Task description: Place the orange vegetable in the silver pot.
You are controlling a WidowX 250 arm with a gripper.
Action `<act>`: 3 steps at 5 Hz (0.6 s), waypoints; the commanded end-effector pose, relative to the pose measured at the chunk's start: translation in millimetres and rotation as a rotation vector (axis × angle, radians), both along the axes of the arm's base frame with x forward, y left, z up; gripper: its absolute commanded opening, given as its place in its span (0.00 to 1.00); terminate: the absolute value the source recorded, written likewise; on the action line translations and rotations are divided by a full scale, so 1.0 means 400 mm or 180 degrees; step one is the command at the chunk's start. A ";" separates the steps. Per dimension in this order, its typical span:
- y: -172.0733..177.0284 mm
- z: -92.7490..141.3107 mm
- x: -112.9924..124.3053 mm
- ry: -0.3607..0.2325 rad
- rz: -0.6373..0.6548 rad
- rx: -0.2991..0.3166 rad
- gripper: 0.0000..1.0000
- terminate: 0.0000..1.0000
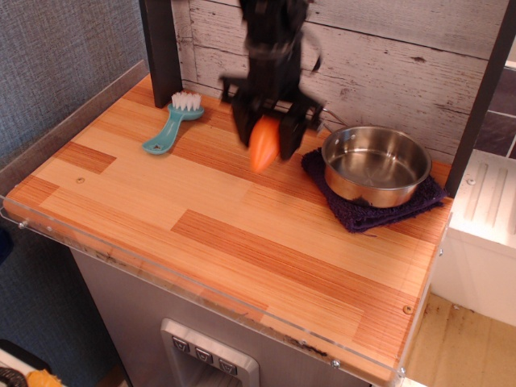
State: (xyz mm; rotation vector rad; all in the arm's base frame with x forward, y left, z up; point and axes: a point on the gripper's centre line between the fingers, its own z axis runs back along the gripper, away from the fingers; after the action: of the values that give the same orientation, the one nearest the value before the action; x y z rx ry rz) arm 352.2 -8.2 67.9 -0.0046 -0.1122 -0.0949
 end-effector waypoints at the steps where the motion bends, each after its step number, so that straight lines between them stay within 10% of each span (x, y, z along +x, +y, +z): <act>1: -0.162 0.071 0.044 -0.0379 -0.0581 -0.0054 0.00 0.00; 3: -0.199 0.047 0.078 -0.0370 -0.0585 -0.0038 0.00 0.00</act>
State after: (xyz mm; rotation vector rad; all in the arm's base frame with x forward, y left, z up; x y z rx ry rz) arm 381.2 -89.7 73.6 -0.0229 -0.1849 -0.2793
